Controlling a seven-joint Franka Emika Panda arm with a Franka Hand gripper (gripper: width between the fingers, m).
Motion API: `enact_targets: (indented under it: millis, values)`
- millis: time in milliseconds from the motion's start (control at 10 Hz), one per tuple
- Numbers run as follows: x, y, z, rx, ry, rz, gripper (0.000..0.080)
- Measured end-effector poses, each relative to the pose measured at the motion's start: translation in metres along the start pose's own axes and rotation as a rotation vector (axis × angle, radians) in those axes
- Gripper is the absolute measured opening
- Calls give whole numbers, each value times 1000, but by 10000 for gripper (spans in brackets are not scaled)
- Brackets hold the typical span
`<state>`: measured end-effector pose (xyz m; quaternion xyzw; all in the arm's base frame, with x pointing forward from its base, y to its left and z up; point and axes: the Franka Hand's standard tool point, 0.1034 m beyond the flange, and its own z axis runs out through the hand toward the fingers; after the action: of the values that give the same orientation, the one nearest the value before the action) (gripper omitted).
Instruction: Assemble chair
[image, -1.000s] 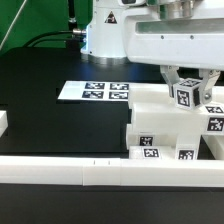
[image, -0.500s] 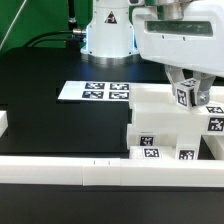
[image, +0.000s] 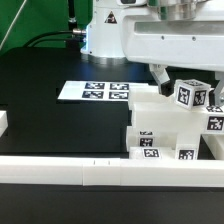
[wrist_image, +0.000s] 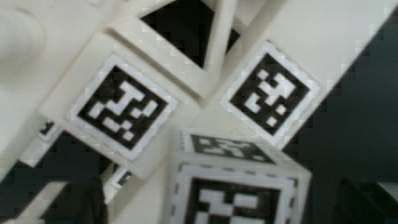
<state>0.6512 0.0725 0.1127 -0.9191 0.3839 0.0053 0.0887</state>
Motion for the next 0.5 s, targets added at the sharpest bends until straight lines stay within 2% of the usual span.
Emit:
enact_targets:
  millis: [200,300,400,500]
  values:
    - [0,0,0,-1,1,-143,649]
    - [-1,1,-1,-17,-8,-276,649]
    - [-3,0,-5,-45,-27,-431,649]
    - [-5,-1,-8,-58,-41,-529,649]
